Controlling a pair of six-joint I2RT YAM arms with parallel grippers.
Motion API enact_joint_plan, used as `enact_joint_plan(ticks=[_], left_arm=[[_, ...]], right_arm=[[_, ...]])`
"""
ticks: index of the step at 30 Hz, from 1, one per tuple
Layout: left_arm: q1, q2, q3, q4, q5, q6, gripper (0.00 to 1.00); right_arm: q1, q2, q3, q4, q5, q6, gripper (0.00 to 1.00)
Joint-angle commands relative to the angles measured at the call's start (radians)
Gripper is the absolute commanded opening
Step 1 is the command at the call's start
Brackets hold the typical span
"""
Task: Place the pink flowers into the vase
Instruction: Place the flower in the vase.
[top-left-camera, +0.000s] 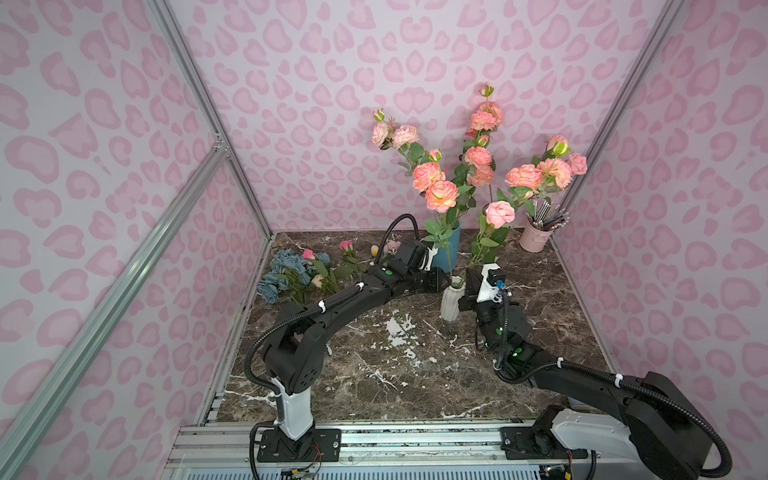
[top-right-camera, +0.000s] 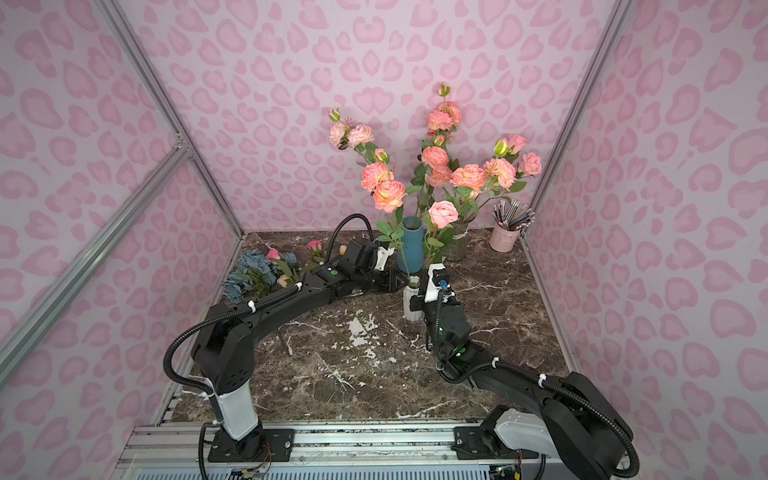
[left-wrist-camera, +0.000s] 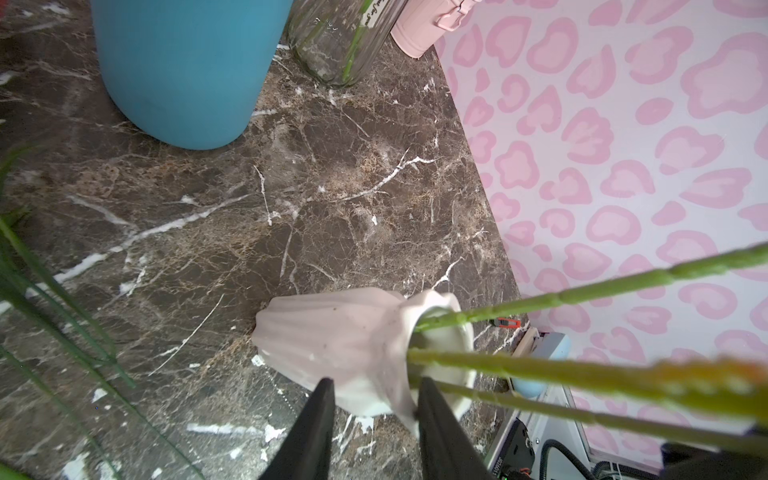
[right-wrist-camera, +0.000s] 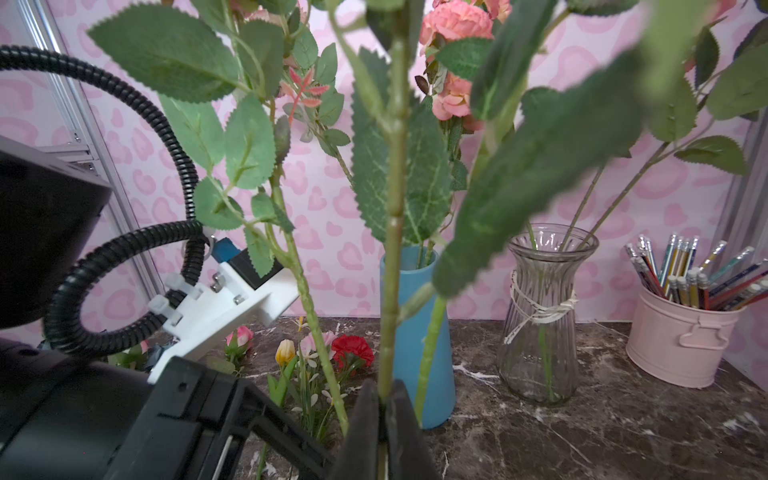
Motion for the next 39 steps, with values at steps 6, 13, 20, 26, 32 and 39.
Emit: enact_joint_plan(ticks=[6, 13, 20, 26, 32, 39], left_arm=[[0.000, -0.005, -0.004, -0.023, -0.026, 0.005, 0.37], [0.000, -0.006, -0.003, -0.022, -0.028, 0.002, 0.37], [-0.001, -0.007, -0.004, -0.022, -0.029, 0.001, 0.37], [-0.001, -0.008, 0.000, -0.022, -0.029, 0.001, 0.37], [-0.002, -0.008, 0.004, -0.022, -0.027, -0.001, 0.37], [-0.003, -0.005, 0.012, -0.023, -0.025, 0.001, 0.37]], right_arm=[[-0.001, 0.007, -0.017, 0.011, 0.015, 0.025, 0.00], [-0.005, 0.009, -0.026, 0.002, 0.011, 0.049, 0.00], [-0.008, -0.018, -0.030, -0.031, 0.006, 0.077, 0.06], [-0.009, -0.044, -0.031, -0.065, 0.006, 0.083, 0.17], [-0.013, -0.072, -0.028, -0.111, -0.008, 0.097, 0.29], [-0.019, -0.117, -0.032, -0.199, -0.024, 0.138, 0.38]])
